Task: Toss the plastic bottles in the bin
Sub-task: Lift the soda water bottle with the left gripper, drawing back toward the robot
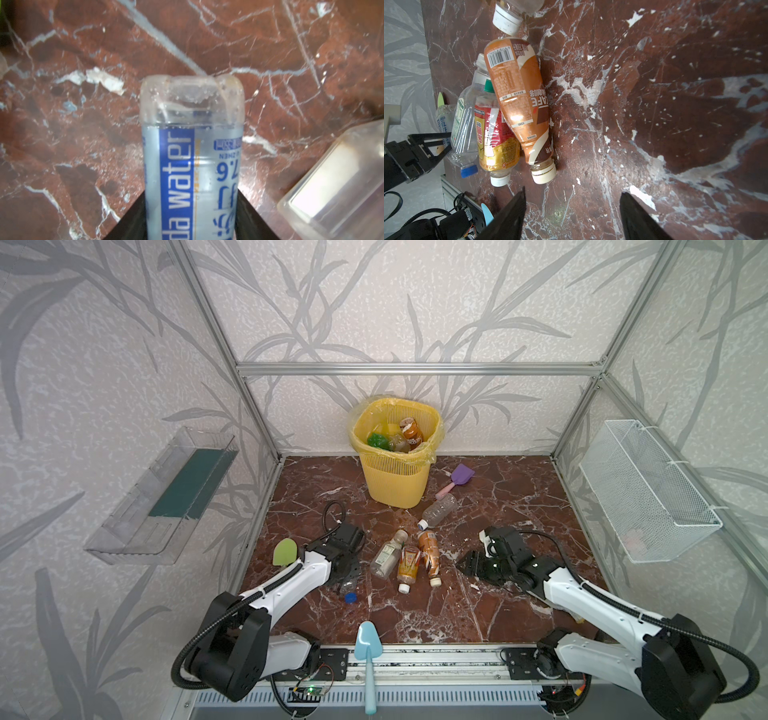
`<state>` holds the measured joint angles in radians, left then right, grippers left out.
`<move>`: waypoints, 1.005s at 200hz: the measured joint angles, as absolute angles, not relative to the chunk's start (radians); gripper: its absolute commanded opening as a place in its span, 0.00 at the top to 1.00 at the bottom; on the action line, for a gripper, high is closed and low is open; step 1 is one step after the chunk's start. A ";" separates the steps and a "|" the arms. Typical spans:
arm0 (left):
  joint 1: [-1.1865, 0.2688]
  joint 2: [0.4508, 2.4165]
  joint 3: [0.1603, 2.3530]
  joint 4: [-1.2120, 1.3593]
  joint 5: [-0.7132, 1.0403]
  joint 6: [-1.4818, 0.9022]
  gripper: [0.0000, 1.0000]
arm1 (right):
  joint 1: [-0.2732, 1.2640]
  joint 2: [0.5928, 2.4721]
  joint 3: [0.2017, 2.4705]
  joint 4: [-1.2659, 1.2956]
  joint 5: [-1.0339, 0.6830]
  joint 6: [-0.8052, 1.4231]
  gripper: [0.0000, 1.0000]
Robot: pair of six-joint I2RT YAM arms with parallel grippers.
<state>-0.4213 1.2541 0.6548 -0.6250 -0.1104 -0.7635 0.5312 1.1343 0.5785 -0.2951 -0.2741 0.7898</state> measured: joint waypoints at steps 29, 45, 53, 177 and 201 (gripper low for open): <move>-0.468 1.176 0.587 -0.655 -0.080 -0.813 0.39 | 0.531 1.149 0.579 -0.289 -0.280 0.790 0.28; -0.505 1.149 0.568 -0.683 -0.069 -0.840 0.38 | 0.531 1.151 0.579 -0.288 -0.282 0.790 0.29; -0.524 1.138 0.562 -0.694 -0.062 -0.852 0.37 | 0.531 1.152 0.579 -0.288 -0.282 0.790 0.28; -0.588 1.051 0.542 -0.778 -0.080 -0.915 0.22 | 0.531 1.153 0.579 -0.282 -0.282 0.793 0.29; -0.588 1.055 0.558 -0.778 -0.089 -0.903 0.26 | 0.531 1.153 0.579 -0.281 -0.282 0.793 0.29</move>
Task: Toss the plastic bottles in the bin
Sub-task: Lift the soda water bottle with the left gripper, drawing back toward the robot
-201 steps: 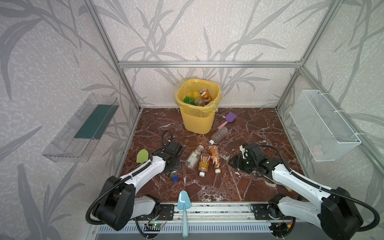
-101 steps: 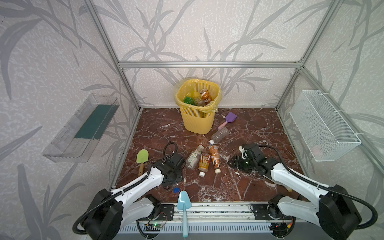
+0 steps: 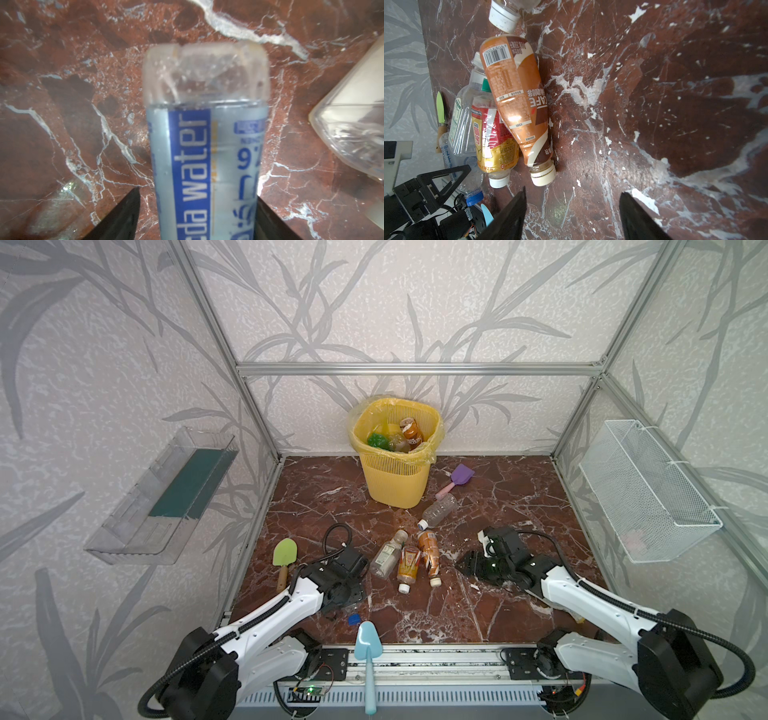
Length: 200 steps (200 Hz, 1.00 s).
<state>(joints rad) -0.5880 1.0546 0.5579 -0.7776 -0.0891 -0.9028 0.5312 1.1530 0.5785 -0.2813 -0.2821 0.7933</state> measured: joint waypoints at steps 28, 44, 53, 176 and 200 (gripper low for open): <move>-0.588 1.064 0.574 -0.767 -0.089 -0.891 0.34 | 0.531 1.154 0.579 -0.281 -0.282 0.793 0.30; -0.588 1.070 0.574 -0.765 -0.089 -0.887 0.33 | 0.531 1.161 0.579 -0.279 -0.283 0.793 0.30; -0.588 1.074 0.574 -0.765 -0.089 -0.886 0.33 | 0.531 1.166 0.579 -0.277 -0.286 0.793 0.30; -0.582 1.080 0.574 -0.756 -0.089 -0.884 0.46 | 0.532 1.191 0.580 -0.260 -0.294 0.793 0.31; -0.582 1.063 0.574 -0.759 -0.088 -0.886 0.48 | 0.532 1.191 0.580 -0.260 -0.294 0.793 0.31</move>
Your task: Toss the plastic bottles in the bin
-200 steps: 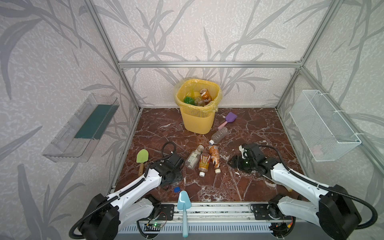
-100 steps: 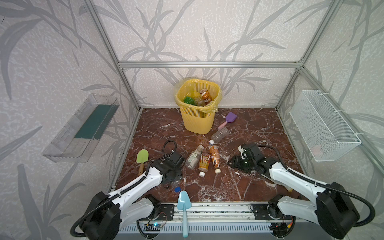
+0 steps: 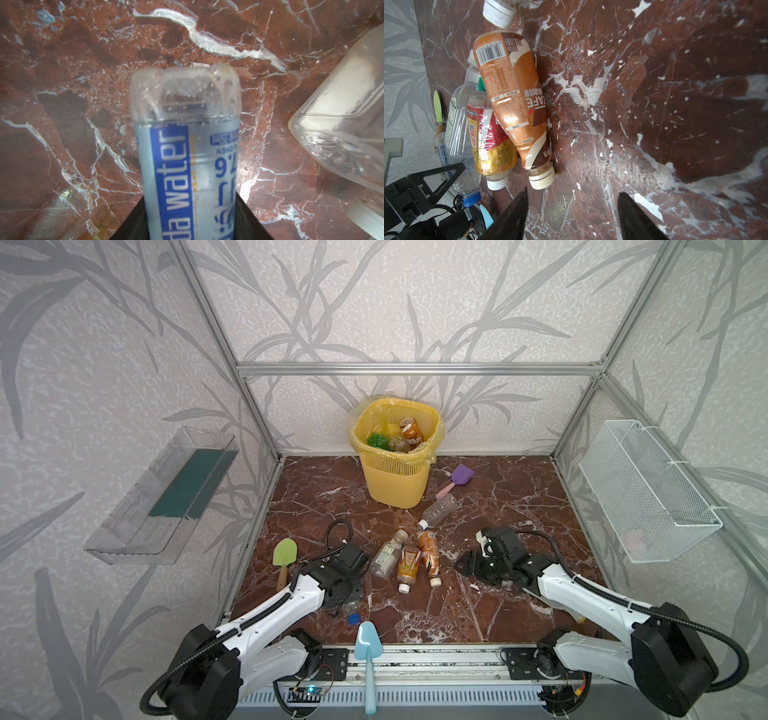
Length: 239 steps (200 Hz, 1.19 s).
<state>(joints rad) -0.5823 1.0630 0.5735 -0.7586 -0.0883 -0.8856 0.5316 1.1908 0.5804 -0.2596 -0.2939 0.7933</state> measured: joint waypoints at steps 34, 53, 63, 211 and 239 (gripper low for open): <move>-0.582 1.026 0.574 -0.778 -0.088 -0.885 0.47 | 0.532 1.191 0.580 -0.259 -0.294 0.793 0.31; -0.580 1.007 0.583 -0.794 -0.089 -0.884 0.47 | 0.532 1.191 0.580 -0.259 -0.294 0.794 0.31; -0.579 0.996 0.591 -0.801 -0.089 -0.883 0.47 | 0.532 1.191 0.580 -0.259 -0.294 0.794 0.31; -0.412 1.551 2.004 -0.878 0.017 -0.595 0.23 | 0.532 1.202 0.645 -0.307 -0.291 0.800 0.31; -0.321 1.975 2.770 -0.967 0.075 -0.595 0.03 | 0.532 1.161 0.694 -0.343 -0.278 0.801 0.29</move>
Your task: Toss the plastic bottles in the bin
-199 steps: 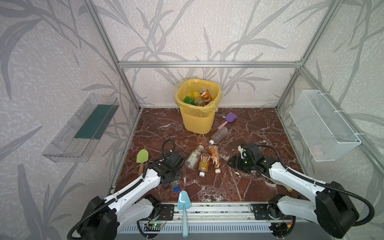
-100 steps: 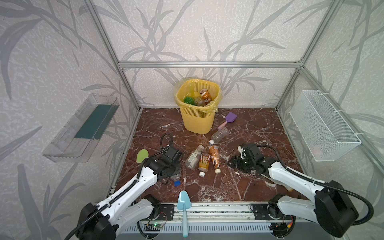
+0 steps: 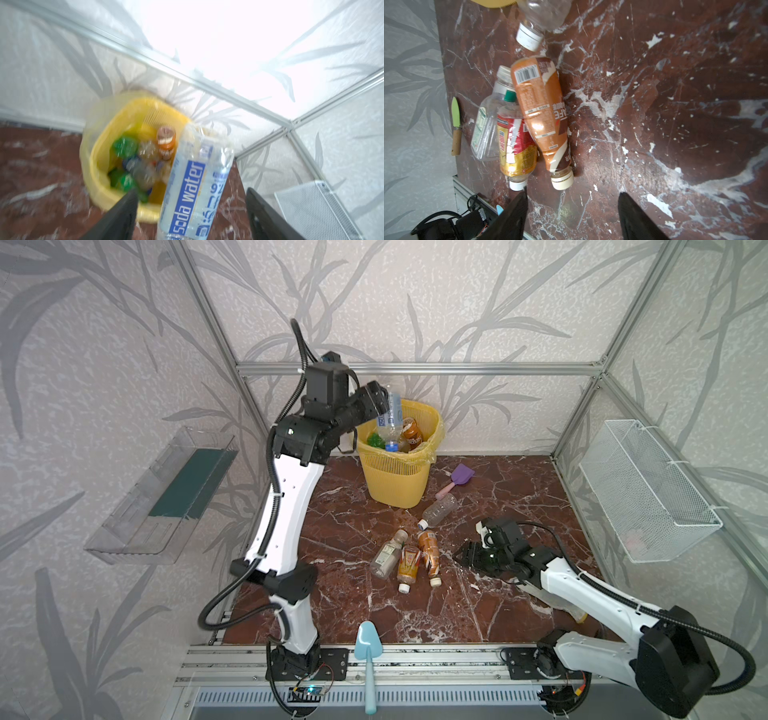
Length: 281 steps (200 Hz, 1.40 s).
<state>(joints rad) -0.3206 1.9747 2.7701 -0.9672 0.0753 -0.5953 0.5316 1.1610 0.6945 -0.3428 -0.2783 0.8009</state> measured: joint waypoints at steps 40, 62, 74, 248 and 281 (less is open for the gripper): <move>-0.284 1.860 2.529 -1.079 0.086 -0.578 0.03 | 0.532 1.097 0.688 -0.367 -0.262 0.813 0.28; -0.316 1.457 1.875 -0.906 0.086 -0.578 0.04 | 0.532 1.096 0.676 -0.370 -0.263 0.815 0.28; -0.325 1.279 1.653 -0.880 0.084 -0.579 0.05 | 0.532 1.097 0.669 -0.370 -0.262 0.815 0.28; -0.305 0.806 0.807 -0.707 0.110 -0.649 0.07 | 0.537 1.132 0.656 -0.341 -0.234 0.822 0.29; -0.305 0.810 0.795 -0.697 0.114 -0.667 0.07 | 0.537 1.140 0.693 -0.346 -0.189 0.841 0.29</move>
